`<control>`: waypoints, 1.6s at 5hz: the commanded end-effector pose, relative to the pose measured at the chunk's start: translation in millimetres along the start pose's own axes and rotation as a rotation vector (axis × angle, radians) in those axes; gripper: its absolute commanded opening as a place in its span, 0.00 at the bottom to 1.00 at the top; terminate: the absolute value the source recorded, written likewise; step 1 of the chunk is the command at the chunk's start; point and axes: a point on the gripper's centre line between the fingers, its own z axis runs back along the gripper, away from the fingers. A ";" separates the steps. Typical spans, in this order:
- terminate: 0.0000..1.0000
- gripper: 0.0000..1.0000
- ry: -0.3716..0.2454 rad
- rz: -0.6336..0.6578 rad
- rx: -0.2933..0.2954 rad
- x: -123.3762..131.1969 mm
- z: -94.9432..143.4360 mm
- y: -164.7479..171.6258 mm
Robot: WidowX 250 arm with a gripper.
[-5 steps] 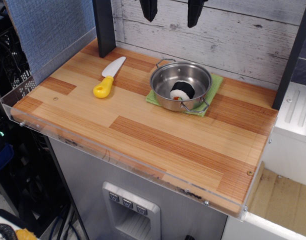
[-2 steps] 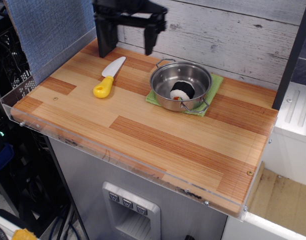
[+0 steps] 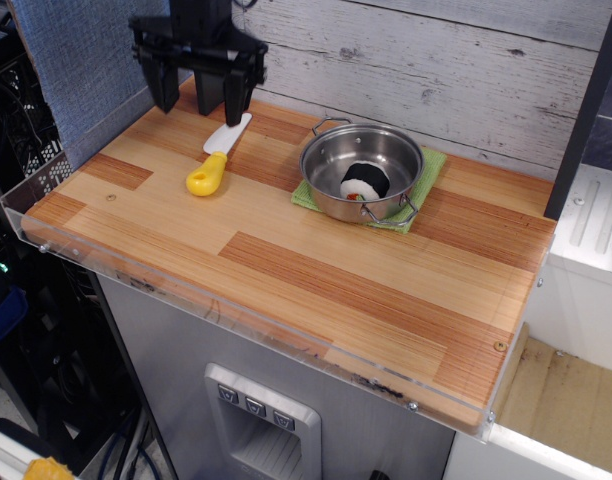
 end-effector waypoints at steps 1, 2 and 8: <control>0.00 1.00 0.006 -0.006 0.024 17.6 -18.0 6.9; 0.00 1.00 0.045 -0.011 0.020 16.5 -32.6 -2.9; 0.00 0.00 0.107 -0.010 0.033 7.8 -57.4 -4.8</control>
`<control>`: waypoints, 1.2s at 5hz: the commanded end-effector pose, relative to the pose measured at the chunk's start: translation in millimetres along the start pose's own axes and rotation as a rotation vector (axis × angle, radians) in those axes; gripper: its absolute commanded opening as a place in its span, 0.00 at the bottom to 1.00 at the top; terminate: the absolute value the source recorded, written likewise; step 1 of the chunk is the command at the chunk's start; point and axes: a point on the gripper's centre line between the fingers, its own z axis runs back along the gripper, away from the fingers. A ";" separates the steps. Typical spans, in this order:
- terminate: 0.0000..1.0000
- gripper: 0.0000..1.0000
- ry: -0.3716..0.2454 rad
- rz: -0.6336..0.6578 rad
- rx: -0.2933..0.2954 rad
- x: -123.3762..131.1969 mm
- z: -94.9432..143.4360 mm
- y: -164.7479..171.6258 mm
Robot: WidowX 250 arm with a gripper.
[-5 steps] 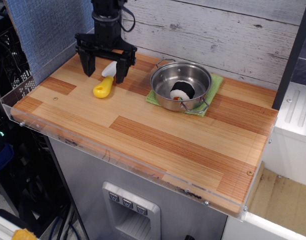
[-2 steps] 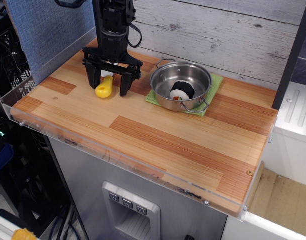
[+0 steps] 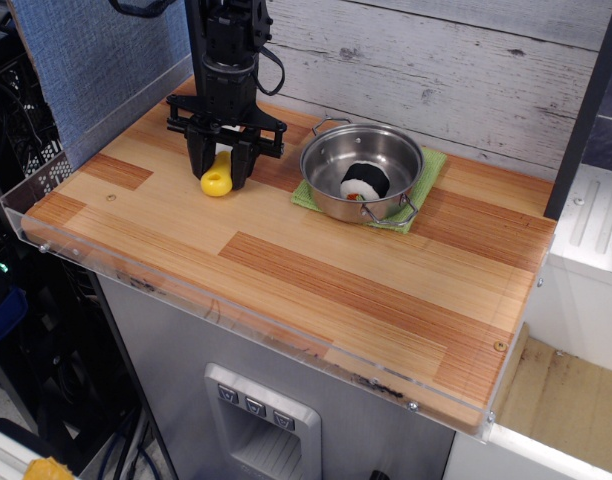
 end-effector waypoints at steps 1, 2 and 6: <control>0.00 0.00 -0.024 0.036 0.020 -1.4 21.2 14.9; 0.00 0.00 -0.098 0.171 -0.023 -18.9 68.3 30.6; 0.00 0.00 -0.194 0.001 -0.144 -65.6 167.8 -98.1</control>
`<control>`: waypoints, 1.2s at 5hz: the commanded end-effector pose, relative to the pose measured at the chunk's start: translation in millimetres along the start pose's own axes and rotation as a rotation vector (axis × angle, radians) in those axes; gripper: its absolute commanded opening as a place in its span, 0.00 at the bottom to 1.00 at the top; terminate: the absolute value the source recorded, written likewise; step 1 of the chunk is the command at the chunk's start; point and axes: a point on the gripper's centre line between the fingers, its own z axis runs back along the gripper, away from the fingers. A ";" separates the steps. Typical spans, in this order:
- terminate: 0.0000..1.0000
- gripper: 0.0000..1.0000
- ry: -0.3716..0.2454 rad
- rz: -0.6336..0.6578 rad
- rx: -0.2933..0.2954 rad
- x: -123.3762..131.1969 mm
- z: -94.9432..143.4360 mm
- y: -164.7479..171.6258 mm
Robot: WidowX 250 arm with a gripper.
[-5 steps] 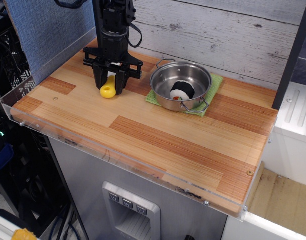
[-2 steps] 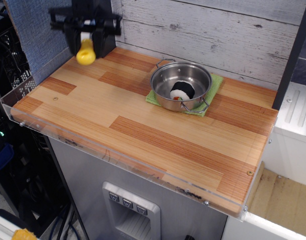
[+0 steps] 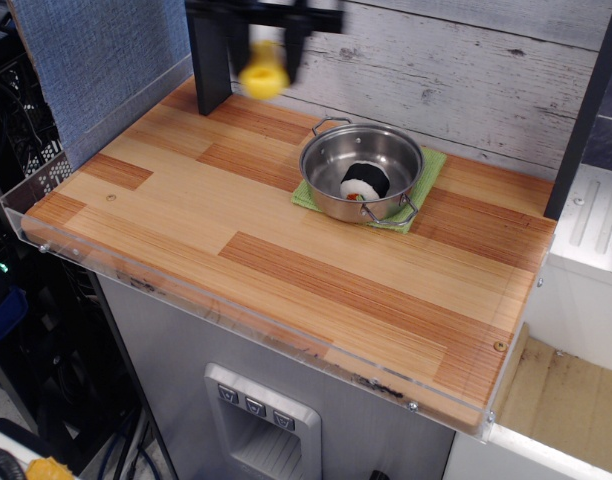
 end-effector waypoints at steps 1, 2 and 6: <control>0.00 0.00 -0.030 -0.172 -0.049 -43.2 19.1 -64.8; 0.00 0.00 -0.033 -0.297 -0.031 -57.2 4.3 -77.8; 0.00 0.00 0.069 -0.408 -0.025 -69.0 -68.3 -116.6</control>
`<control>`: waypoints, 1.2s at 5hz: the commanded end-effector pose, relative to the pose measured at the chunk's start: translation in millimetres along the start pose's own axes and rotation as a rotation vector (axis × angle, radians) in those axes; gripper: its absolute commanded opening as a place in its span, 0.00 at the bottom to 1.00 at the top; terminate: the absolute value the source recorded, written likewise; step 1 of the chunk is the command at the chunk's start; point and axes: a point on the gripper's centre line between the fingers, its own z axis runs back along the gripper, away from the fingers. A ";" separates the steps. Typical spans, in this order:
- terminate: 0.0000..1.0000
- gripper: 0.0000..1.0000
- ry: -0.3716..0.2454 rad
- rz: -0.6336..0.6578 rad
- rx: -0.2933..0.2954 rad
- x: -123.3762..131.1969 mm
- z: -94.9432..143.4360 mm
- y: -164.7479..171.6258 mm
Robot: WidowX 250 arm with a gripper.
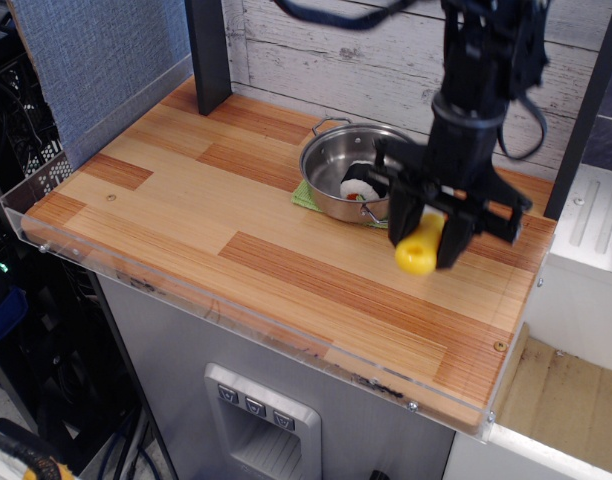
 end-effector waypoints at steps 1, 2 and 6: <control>0.00 0.00 -0.033 -0.011 -0.021 -2.0 6.9 -12.5; 0.00 0.00 -0.020 -0.006 -0.022 -1.1 0.6 -11.8; 0.00 1.00 0.014 0.009 -0.077 5.1 -0.5 -7.3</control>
